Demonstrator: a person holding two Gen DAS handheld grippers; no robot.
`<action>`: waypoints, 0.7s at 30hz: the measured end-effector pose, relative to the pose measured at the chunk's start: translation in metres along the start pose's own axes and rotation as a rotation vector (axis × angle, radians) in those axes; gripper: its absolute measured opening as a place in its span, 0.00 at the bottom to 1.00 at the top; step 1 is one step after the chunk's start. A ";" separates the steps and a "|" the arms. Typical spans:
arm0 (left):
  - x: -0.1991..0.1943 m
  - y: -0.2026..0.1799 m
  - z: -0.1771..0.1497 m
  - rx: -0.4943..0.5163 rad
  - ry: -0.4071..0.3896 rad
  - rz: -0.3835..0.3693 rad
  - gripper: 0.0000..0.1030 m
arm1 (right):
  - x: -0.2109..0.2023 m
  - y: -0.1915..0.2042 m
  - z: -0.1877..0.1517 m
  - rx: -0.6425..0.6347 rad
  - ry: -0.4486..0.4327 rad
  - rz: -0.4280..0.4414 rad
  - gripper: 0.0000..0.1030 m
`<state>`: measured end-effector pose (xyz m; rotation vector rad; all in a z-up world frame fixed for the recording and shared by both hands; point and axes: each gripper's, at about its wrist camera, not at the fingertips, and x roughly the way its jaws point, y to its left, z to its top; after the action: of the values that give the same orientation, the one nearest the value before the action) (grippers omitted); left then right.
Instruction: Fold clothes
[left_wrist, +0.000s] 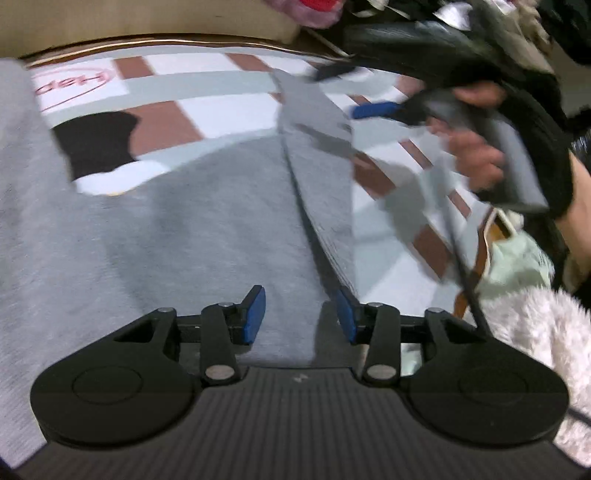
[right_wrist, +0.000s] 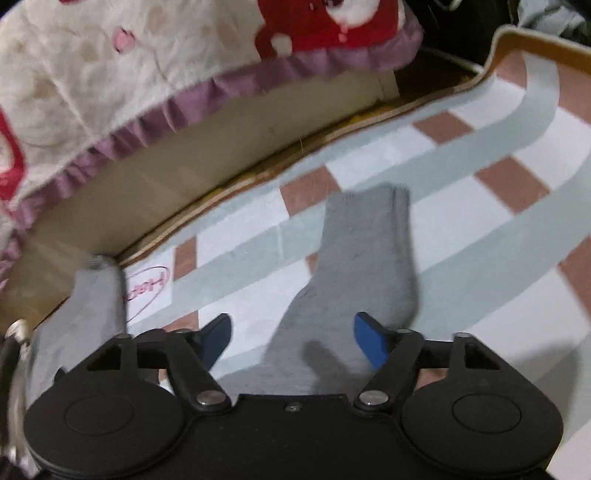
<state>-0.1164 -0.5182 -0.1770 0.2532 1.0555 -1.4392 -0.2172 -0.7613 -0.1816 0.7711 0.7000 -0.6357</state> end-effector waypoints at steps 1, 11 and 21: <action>0.002 -0.004 0.000 0.016 0.006 -0.002 0.34 | 0.010 0.009 -0.002 -0.031 0.013 -0.033 0.79; 0.007 -0.014 0.002 0.065 0.052 -0.028 0.30 | 0.040 0.003 -0.002 -0.225 -0.012 -0.172 0.03; -0.017 -0.018 0.007 0.128 0.004 0.250 0.34 | -0.048 -0.099 -0.026 -0.170 -0.079 -0.223 0.00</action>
<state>-0.1255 -0.5145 -0.1534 0.4635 0.9013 -1.2814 -0.3270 -0.7845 -0.1983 0.5122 0.7629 -0.7937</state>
